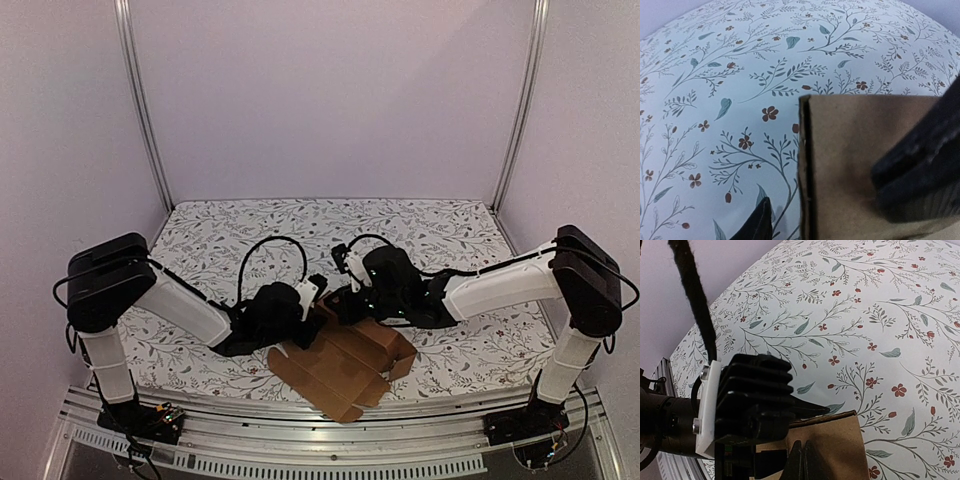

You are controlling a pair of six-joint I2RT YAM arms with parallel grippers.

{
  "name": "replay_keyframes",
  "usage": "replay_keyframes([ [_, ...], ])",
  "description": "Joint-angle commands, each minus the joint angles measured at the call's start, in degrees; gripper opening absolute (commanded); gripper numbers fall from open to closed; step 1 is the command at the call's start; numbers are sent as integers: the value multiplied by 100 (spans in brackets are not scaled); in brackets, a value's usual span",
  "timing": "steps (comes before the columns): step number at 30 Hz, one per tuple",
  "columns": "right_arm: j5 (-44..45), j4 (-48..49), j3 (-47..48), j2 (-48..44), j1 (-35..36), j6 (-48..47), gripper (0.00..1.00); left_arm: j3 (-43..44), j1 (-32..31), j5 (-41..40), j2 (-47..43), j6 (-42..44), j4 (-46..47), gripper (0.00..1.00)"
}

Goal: Fold the paper box

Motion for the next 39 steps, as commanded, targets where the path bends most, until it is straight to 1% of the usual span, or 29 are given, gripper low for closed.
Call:
replay_keyframes([
  [1,76,-236,-122,-26,-22,63,0,-164,-37,-118,92,-71,364,36],
  [10,62,-325,-130,-90,-26,101,0,-174,35,-132,169,-257,787,32],
  [17,44,-330,-122,-86,-22,155,0,-86,60,-291,307,-354,1030,26],
  [25,45,-318,-163,-100,-9,230,0,4,60,-591,516,-517,1149,14],
  [27,47,-316,-181,-103,-7,255,0,8,52,-662,511,-533,1149,8],
  [29,68,-292,-212,-114,-6,265,0,9,48,-712,492,-534,1136,0],
  [32,147,-281,-261,-202,-5,276,0,0,28,-659,446,-473,1148,0],
  [35,418,-365,-280,-435,-45,178,0,-24,-7,-567,400,-365,1138,0],
  [39,384,-641,-237,-779,-269,-34,0,-98,-44,-369,328,-247,1157,0],
])
